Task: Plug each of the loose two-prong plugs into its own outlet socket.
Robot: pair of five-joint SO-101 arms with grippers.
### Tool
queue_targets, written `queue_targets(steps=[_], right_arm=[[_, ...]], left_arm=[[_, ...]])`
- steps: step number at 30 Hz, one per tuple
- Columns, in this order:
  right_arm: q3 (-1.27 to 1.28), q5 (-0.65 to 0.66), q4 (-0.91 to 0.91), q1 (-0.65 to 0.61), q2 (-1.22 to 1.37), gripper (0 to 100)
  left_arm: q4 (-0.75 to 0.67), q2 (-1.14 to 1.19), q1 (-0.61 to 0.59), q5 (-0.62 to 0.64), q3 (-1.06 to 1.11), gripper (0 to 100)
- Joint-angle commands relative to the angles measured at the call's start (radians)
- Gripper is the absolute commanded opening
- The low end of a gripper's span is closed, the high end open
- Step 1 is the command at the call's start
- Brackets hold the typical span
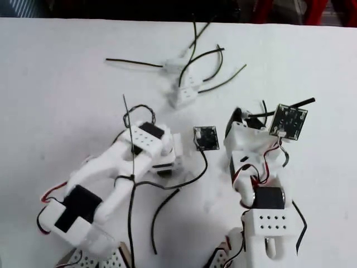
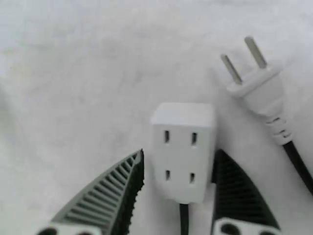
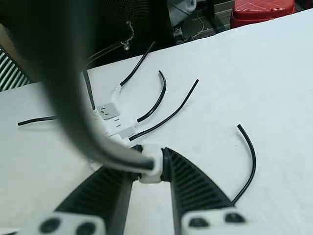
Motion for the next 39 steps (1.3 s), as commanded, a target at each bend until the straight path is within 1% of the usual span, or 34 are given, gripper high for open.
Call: queue_targets(steps=[1, 3, 7, 9, 12, 13, 15, 18, 20, 23, 26, 29, 33, 36, 39], right_arm=[[-0.029, 0.002, -0.024, 0.008, -0.022, 1.7], [-0.029, 0.002, -0.024, 0.008, -0.022, 1.7], [-0.029, 0.002, -0.022, 0.005, -0.022, 1.7], [-0.029, 0.002, -0.021, 0.005, -0.022, 1.7], [-0.029, 0.002, -0.021, 0.005, -0.022, 1.7], [-0.029, 0.002, -0.019, 0.005, -0.022, 1.7], [-0.029, 0.002, -0.019, 0.005, -0.022, 1.7], [-0.029, 0.002, -0.019, 0.005, -0.022, 1.7], [-0.029, 0.002, -0.019, 0.005, -0.022, 1.7], [-0.029, 0.003, -0.019, 0.005, -0.022, 1.7], [-0.031, 0.034, -0.018, 0.004, -0.022, 1.7], [-0.031, 0.064, -0.016, 0.004, -0.022, 1.7], [-0.031, 0.072, -0.012, -0.025, -0.021, 1.7], [-0.032, 0.072, 0.022, -0.073, -0.021, 1.7], [-0.032, 0.086, 0.038, -0.111, -0.021, 1.7]], left_arm=[[-0.014, -0.005, -0.016, 0.028, -0.048, 16], [-0.017, -0.005, -0.042, 0.092, -0.060, 16], [-0.014, -0.004, -0.153, 0.199, -0.120, 17], [-0.014, -0.001, -0.205, 0.227, -0.140, 22], [-0.017, 0.002, -0.257, 0.244, -0.143, 36], [-0.015, 0.001, -0.263, 0.267, -0.143, 38], [-0.011, -0.004, -0.260, 0.281, -0.143, 37], [0.037, -0.005, -0.243, 0.265, -0.167, 37], [0.097, -0.007, -0.242, 0.276, -0.210, 37], [0.192, -0.059, -0.265, 0.334, -0.276, 37], [0.261, -0.191, -0.285, 0.374, -0.276, 37], [0.275, -0.372, -0.309, 0.408, -0.201, 36], [0.227, -0.642, -0.360, 0.509, -0.029, 36], [0.166, -0.820, -0.418, 0.577, 0.115, 30], [0.104, -0.978, -0.486, 0.591, 0.269, 23]])
